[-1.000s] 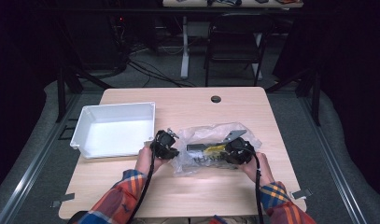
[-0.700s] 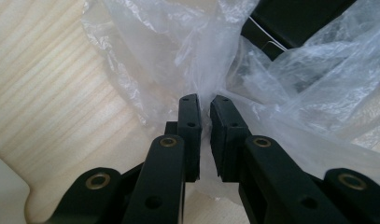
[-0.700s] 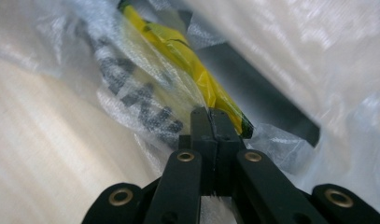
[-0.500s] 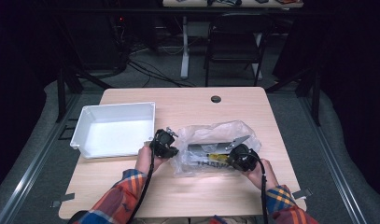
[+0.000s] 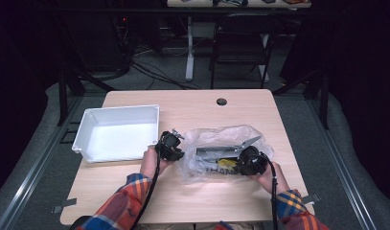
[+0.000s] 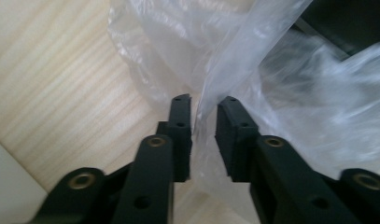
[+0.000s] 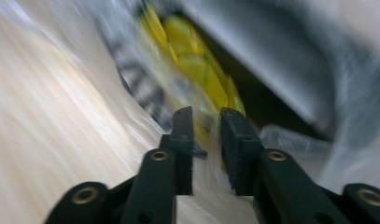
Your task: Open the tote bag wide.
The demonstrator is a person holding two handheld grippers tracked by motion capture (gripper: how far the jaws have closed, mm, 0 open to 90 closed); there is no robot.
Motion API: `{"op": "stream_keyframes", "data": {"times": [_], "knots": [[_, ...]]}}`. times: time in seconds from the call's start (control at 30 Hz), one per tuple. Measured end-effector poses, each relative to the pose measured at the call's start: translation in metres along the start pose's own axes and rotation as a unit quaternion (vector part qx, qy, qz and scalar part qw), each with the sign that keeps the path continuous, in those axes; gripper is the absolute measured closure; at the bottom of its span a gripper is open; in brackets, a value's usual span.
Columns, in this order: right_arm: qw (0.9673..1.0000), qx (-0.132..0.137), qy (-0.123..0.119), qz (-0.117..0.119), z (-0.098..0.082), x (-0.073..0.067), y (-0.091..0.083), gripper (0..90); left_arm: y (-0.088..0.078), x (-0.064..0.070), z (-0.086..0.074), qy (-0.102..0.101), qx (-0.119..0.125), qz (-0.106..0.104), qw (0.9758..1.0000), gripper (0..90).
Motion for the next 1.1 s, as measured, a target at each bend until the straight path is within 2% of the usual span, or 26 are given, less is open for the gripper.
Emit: {"op": "stream_keyframes", "data": {"times": [0.07, 0.13, 0.23, 0.3, 0.37, 0.4, 0.5, 0.57, 0.73, 0.87, 0.97, 1.07, 1.1], "knots": [[0.9997, 0.026, -0.001, -0.001, 0.006, -0.001, -0.014, 65.8, -0.011, 0.002, 0.003, 0.002, 0.012, -0.003, 0.9999, 68.0], [0.9985, 0.053, 0.003, -0.015, 0.011, -0.001, -0.026, 60.0, -0.021, 0.004, 0.005, 0.001, 0.022, -0.007, 0.9997, 62.3], [0.9956, 0.070, 0.018, -0.060, 0.016, 0.008, -0.036, 52.7, -0.034, 0.007, 0.007, 0.003, 0.035, -0.007, 0.9994, 57.6], [0.9927, 0.065, 0.037, -0.094, 0.015, 0.022, -0.036, 48.5, -0.041, 0.010, 0.008, 0.007, 0.039, -0.011, 0.9992, 54.8], [0.9918, 0.062, 0.044, -0.103, 0.014, 0.026, -0.034, 47.9, -0.046, 0.013, 0.009, 0.009, 0.043, -0.013, 0.9989, 54.1], [0.9920, 0.044, 0.055, -0.105, 0.012, 0.035, -0.029, 45.8, -0.047, 0.015, 0.009, 0.013, 0.041, -0.018, 0.9989, 52.2], [0.9916, 0.043, 0.063, -0.105, 0.009, 0.042, -0.025, 46.1, -0.044, 0.025, 0.011, 0.024, 0.035, -0.022, 0.9988, 49.6], [0.9905, 0.039, 0.072, -0.110, 0.007, 0.048, -0.022, 49.2, -0.036, 0.029, 0.011, 0.026, 0.029, -0.021, 0.9990, 50.5], [0.9905, 0.035, 0.091, -0.097, 0.003, 0.060, -0.016, 76.0, -0.012, 0.022, 0.009, 0.013, 0.016, -0.009, 0.9997, 69.4], [0.9900, 0.036, 0.092, -0.101, 0.005, 0.064, -0.012, 89.2, -0.003, 0.017, 0.012, 0.012, 0.017, -0.005, 0.9998, 81.0], [0.9880, 0.036, 0.089, -0.121, 0.007, 0.068, -0.005, 90.0, 0.001, 0.016, 0.015, 0.019, 0.020, 0.011, 0.9996, 85.8], [0.9874, 0.032, 0.088, -0.127, 0.008, 0.070, -0.002, 90.0, 0.005, 0.013, 0.018, 0.019, 0.024, 0.024, 0.9992, 86.5], [0.9860, 0.037, 0.092, -0.134, 0.008, 0.072, 0.000, 90.0, 0.006, 0.012, 0.018, 0.017, 0.023, 0.024, 0.9993, 86.5]]}}
Point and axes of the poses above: each handheld gripper's, and its own axes: y roughly forward along the jaws, z roughly out of its top, x roughly to its right, the point moved 4 cm from there along y, roughly forward along the jaws, and after that the axes turned 5 degrees about -x, right-handed, at the moved point
